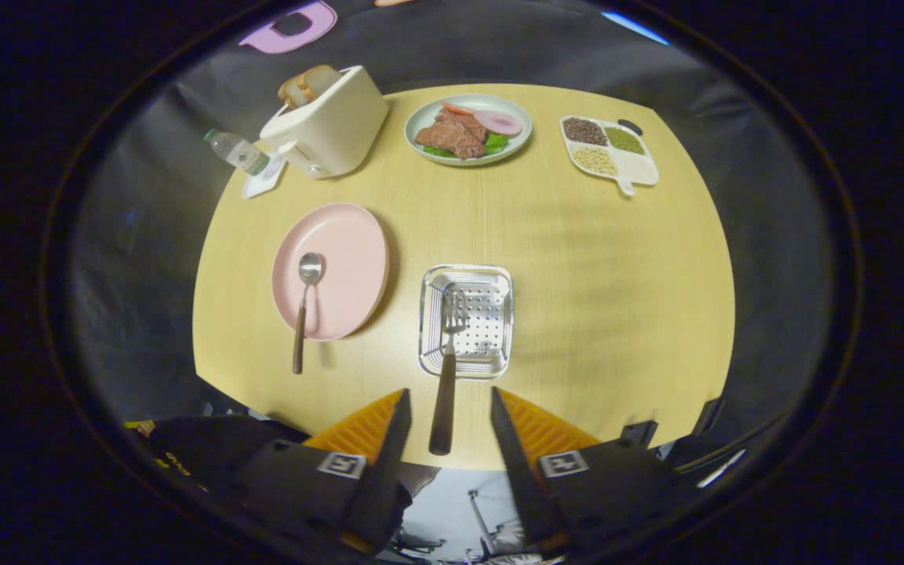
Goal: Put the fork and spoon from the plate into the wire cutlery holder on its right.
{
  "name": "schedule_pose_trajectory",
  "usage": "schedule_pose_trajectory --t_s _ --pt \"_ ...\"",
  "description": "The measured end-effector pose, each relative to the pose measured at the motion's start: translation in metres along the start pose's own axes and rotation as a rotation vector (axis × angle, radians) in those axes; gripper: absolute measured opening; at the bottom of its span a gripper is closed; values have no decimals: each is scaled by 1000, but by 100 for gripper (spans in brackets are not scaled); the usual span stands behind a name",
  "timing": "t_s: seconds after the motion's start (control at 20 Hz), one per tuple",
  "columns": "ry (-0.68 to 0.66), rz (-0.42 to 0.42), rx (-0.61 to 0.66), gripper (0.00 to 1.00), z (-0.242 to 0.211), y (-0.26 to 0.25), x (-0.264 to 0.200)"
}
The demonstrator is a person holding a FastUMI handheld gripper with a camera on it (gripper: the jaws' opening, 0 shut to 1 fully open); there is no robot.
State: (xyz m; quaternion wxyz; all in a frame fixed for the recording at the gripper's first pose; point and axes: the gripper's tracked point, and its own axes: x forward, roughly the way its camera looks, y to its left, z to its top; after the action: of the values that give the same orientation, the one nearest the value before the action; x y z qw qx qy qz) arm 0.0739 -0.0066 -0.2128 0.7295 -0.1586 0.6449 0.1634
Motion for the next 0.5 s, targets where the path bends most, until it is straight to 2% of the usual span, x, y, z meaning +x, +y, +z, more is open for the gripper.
schedule_pose_trajectory --t_s 0.3,0.5 --pt "-63 -18 -9 100 -2 -1 -39" --pt "-149 29 -11 100 5 32 -56"
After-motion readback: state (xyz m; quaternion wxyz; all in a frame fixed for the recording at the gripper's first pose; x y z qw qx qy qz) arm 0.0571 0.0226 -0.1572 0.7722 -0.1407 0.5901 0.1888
